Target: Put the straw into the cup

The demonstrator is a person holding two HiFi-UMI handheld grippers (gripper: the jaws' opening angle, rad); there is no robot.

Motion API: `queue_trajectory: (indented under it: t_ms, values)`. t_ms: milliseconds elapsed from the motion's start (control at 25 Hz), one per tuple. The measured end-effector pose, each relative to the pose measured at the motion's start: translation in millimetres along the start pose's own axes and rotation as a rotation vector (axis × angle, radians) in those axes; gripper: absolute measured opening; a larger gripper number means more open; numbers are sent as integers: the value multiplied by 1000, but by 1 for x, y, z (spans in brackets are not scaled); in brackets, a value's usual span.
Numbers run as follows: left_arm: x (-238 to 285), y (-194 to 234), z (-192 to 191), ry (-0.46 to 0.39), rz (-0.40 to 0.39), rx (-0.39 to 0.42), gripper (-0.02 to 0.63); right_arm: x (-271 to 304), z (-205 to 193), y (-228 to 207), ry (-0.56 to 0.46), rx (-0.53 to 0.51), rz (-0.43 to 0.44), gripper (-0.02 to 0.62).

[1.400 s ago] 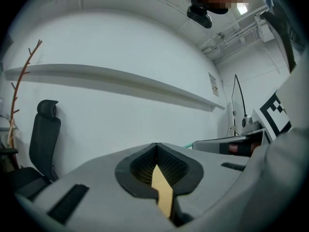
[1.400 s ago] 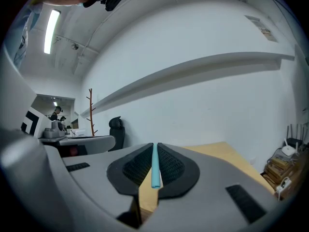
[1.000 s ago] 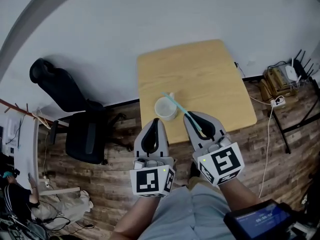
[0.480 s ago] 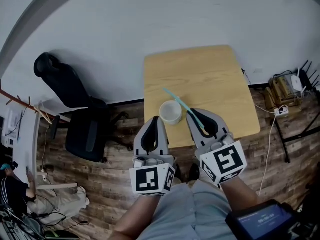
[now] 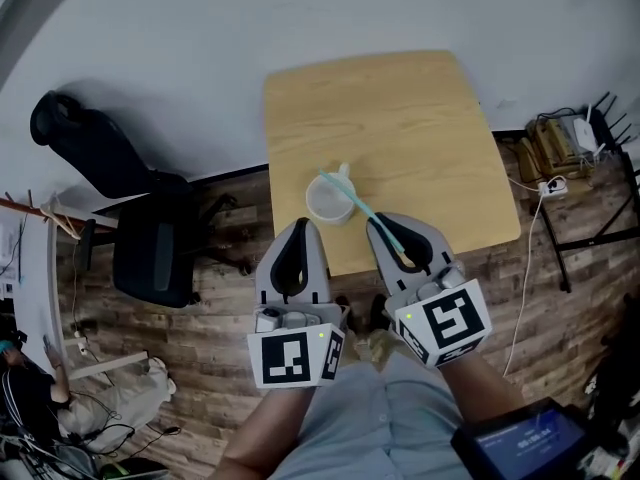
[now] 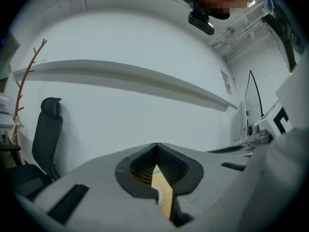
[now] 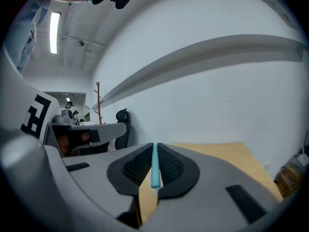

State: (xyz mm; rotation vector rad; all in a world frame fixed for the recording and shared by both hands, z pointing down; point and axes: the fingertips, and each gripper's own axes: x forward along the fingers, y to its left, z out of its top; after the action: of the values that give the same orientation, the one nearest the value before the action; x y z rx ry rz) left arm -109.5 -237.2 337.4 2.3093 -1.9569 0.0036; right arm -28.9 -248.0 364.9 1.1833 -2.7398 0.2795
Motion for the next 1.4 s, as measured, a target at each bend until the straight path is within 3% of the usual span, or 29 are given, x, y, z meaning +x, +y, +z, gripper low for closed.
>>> queue_trajectory:
  t_ms: [720, 1120, 1400]
  values:
    - [17, 43, -97, 205, -8, -98, -3, 49, -103, -2, 198, 72, -44, 26]
    - [27, 56, -108, 238, -18, -105, -3, 63, -119, -9, 227, 100, -60, 55]
    - [28, 43, -90, 202, -54, -90, -3, 52, -101, -14, 185, 86, -86, 87]
